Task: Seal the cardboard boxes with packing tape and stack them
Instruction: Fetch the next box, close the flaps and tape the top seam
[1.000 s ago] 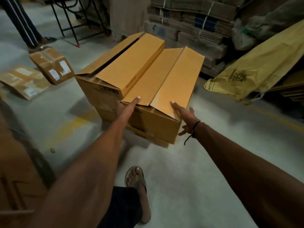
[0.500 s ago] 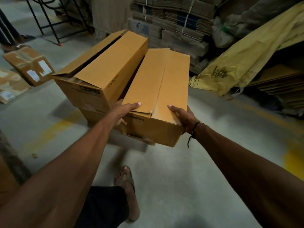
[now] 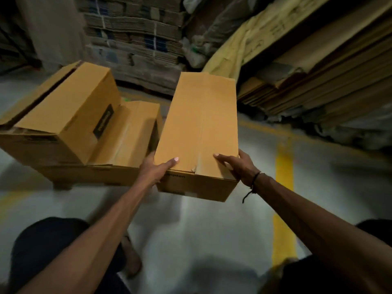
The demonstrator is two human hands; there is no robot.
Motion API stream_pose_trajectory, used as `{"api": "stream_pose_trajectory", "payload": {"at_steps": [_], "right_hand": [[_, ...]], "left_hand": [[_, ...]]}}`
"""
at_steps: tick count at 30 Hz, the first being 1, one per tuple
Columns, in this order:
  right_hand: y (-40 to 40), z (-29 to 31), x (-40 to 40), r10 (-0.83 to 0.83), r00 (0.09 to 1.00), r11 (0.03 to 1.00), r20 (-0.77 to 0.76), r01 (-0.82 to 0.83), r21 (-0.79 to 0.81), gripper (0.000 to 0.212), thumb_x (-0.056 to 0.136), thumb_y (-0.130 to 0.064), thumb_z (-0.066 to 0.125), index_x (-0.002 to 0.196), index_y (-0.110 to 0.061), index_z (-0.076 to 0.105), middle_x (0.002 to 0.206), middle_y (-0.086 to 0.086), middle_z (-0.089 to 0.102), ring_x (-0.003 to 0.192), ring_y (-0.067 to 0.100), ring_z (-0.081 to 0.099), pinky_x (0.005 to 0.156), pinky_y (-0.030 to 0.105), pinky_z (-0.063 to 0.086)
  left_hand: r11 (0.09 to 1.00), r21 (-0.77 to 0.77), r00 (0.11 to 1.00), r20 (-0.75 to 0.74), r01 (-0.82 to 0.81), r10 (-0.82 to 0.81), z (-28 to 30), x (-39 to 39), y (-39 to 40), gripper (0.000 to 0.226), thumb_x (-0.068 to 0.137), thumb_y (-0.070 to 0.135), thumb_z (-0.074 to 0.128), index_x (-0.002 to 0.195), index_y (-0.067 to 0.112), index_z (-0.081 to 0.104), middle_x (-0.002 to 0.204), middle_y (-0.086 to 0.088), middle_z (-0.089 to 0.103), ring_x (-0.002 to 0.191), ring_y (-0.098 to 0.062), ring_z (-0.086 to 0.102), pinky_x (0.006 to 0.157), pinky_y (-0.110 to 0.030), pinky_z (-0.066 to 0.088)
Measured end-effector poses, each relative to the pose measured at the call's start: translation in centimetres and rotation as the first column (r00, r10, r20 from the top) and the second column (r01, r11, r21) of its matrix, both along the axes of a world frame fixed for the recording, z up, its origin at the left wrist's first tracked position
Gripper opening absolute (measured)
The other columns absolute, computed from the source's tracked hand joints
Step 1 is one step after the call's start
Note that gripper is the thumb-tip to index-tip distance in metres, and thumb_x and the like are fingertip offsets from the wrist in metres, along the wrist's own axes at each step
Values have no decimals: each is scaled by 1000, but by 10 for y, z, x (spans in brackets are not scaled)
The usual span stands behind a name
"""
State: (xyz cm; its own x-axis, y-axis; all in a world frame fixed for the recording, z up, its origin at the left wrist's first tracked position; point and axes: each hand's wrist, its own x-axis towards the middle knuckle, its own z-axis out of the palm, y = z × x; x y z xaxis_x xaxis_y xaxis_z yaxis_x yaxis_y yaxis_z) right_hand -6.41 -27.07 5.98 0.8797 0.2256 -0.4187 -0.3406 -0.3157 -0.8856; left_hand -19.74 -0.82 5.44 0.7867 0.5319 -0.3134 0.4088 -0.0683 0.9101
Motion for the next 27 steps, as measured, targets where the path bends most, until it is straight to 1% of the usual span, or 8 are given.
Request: {"api": "stream_pose_trajectory", "payload": {"at_steps": [2,4,7,9,12,16,24,27], "right_hand": [[-50,7,-6,-62,998,995,20,64,-73,96,50,-59,96,131,-21,60,122,2,70,105,26,68,86,47,60],[-96,14,-13,-136,990,984,45,140,-108,98,38,-64,95,121,-21,66,114,1,73,99,24,70,82,45,62],[-153,28,-21,-231,971,956,63,238,-169,96,33,-65,96,109,-15,65,107,3,72,94,23,69,75,44,62],[-188,33,-24,-266,963,938,40,268,-218,81,46,-55,100,101,-9,61,99,6,69,90,25,68,64,43,61],[-231,19,-28,-310,951,919,-3,298,-259,81,48,-47,102,104,-3,62,101,10,72,87,26,71,57,41,62],[-266,-22,-26,-381,924,889,-37,355,-289,75,54,-42,101,104,-5,58,102,11,69,89,26,69,65,44,64],[-294,-133,9,-533,839,810,-104,471,-350,91,43,-62,98,105,-7,62,103,9,69,90,27,69,51,35,60],[-300,-182,21,-566,816,784,-113,492,-378,113,20,-83,87,102,-10,60,98,7,67,87,28,67,60,44,63]], "left_hand": [[998,-5,998,-5,57,-57,2,3,-43,67,79,45,88,136,22,61,121,-2,69,110,-24,64,81,-39,56],[993,9,993,-10,116,-116,8,11,-81,73,74,54,89,135,24,63,120,-1,71,108,-24,66,75,-36,56],[975,23,975,-25,220,-219,16,34,-125,85,56,69,89,126,26,67,117,1,74,105,-23,69,84,-46,61],[956,8,956,-14,294,-294,22,49,-154,74,67,55,92,128,23,67,120,-2,73,107,-23,68,90,-46,60],[932,46,933,-11,361,-360,15,75,-189,71,75,44,91,136,19,63,123,-3,70,110,-24,66,89,-43,59],[886,102,891,-48,453,-451,-26,118,-222,76,74,47,91,139,21,62,125,-5,68,113,-27,64,91,-46,59],[800,161,816,-131,578,-563,-120,202,-261,95,61,60,89,142,23,58,131,-5,64,118,-31,60,99,-53,56],[746,196,771,-184,637,-610,-153,222,-267,84,76,47,90,146,18,54,139,-10,60,123,-32,57,105,-52,51]]}}
